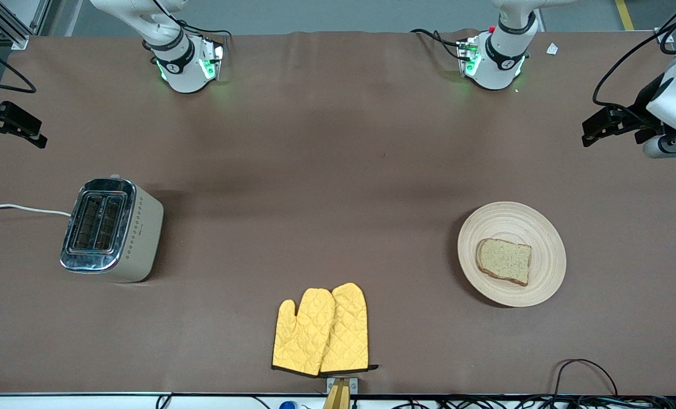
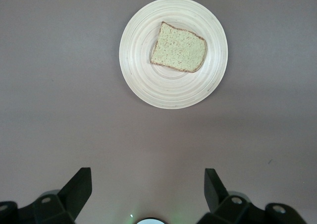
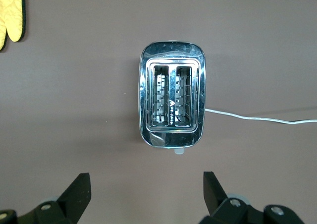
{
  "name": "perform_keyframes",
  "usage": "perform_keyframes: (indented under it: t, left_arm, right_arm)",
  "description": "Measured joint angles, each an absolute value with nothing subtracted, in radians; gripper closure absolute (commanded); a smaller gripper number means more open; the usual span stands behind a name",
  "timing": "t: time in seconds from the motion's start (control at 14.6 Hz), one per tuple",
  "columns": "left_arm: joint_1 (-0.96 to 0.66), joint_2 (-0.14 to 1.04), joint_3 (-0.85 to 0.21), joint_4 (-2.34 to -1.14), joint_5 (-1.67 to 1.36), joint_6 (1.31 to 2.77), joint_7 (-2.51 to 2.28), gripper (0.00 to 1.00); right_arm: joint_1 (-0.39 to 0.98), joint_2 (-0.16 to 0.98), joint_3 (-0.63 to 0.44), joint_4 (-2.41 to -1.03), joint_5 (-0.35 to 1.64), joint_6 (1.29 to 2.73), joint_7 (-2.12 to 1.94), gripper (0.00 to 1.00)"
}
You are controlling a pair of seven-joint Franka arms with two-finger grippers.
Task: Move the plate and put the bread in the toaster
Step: 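Reach the left gripper toward the rim of the wooden plate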
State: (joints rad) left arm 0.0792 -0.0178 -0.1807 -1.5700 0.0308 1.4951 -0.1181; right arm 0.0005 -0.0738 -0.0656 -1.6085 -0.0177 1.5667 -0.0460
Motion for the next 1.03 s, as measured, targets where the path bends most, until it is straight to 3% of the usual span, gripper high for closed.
perform_keyframes:
  t: [0.55,1.03]
  left_arm:
    - [0.08,-0.014,-0.175,-1.57,0.031,1.494,-0.114,0.0]
    - [0.088,0.127,-0.026,-1.569,-0.103,1.605,0.012,0.0]
  right_arm:
    - [0.0,-0.074,-0.067,-1.609,-0.018,1.569,-0.046,0.0]
    - [0.0,-0.074,-0.067,-1.61,-0.018,1.569,-0.046,0.0]
